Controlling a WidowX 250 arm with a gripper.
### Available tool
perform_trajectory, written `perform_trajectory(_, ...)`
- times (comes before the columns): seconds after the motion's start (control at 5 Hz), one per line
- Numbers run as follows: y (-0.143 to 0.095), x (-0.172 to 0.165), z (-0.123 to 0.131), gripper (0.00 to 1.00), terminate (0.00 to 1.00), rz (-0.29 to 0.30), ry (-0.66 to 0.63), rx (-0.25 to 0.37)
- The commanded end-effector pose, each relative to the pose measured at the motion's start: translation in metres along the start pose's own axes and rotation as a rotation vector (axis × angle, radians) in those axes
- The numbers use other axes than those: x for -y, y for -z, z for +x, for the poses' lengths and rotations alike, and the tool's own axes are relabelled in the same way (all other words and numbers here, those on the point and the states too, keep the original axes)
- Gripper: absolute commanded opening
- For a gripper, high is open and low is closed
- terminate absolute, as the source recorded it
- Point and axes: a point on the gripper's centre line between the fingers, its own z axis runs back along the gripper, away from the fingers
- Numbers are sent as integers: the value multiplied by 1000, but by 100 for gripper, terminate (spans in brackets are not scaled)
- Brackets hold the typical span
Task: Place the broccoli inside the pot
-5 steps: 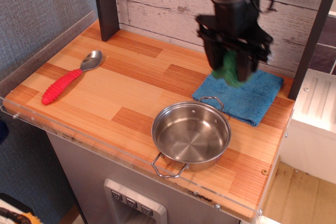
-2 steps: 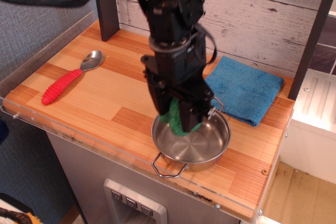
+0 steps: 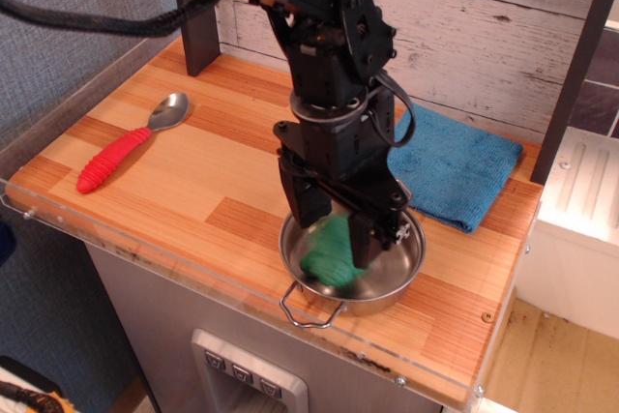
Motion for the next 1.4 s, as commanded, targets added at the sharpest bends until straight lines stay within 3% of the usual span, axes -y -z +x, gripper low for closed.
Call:
perform_trajectory(0.0, -35, -14, 6, 100, 0, 22, -24, 78)
perform_trajectory(0.2, -60, -58, -8, 100, 0, 113, -165, 90)
perform_trajectory(0.4, -63, -90, -15, 100, 0, 157, -258, 59)
perform_trajectory(0.8, -43, -112, -12, 100, 0, 116, -283, 16)
perform_trajectory(1.0, -41, -114, -10, 100, 0, 26, -257, -47)
perform_trajectory(1.2, -41, -114, -10, 100, 0, 26, -257, -47)
